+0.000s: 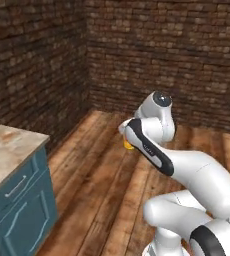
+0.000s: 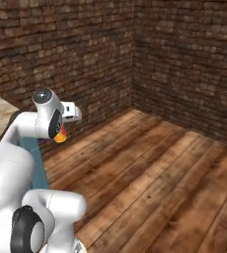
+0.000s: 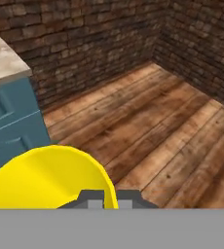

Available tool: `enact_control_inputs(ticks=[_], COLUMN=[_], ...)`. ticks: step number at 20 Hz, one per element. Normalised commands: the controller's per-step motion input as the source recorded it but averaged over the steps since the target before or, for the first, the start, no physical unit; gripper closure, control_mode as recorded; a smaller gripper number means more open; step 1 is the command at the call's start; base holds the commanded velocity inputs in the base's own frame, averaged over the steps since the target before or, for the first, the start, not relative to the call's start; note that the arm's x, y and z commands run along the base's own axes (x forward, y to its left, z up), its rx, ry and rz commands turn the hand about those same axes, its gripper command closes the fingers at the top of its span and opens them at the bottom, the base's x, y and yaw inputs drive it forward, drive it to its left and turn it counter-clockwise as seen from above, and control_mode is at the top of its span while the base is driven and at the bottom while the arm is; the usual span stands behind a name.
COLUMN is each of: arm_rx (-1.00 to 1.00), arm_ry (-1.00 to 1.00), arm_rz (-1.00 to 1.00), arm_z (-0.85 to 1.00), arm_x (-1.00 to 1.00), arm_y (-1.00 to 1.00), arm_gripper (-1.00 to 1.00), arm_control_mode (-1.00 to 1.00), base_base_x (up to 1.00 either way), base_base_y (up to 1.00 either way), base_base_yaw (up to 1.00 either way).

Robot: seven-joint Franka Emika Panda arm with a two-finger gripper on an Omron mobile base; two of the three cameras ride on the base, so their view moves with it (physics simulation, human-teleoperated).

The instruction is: Place the pitcher and cup on the dining counter for serving.

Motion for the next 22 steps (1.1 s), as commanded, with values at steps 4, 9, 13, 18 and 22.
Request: enact_control_inputs(ticks=[4, 9, 13, 18, 22], arm_rx=[0.00, 0.00, 0.00, 0.00, 0.00], arm_ry=[0.00, 0.00, 0.00, 0.00, 0.00], arm_rz=[0.00, 0.00, 0.00, 0.00, 0.00], arm_z=[0.00, 0.00, 0.00, 0.00, 0.00], arm_x=[0.00, 0.00, 0.00, 0.00, 0.00], arm_y=[0.00, 0.00, 0.00, 0.00, 0.00], arm_gripper=[1.00, 1.00, 1.00, 1.00, 1.00], arm_control_mode=[1.00, 1.00, 1.00, 1.00, 1.00], base_base_x=[-0.84, -0.96, -0.53, -0.02, 0.01], base_base_y=[0.20, 0.19, 0.04, 0.00, 0.00], base_base_yaw=[-0.86, -0.83, -0.89, -0.89, -0.85])
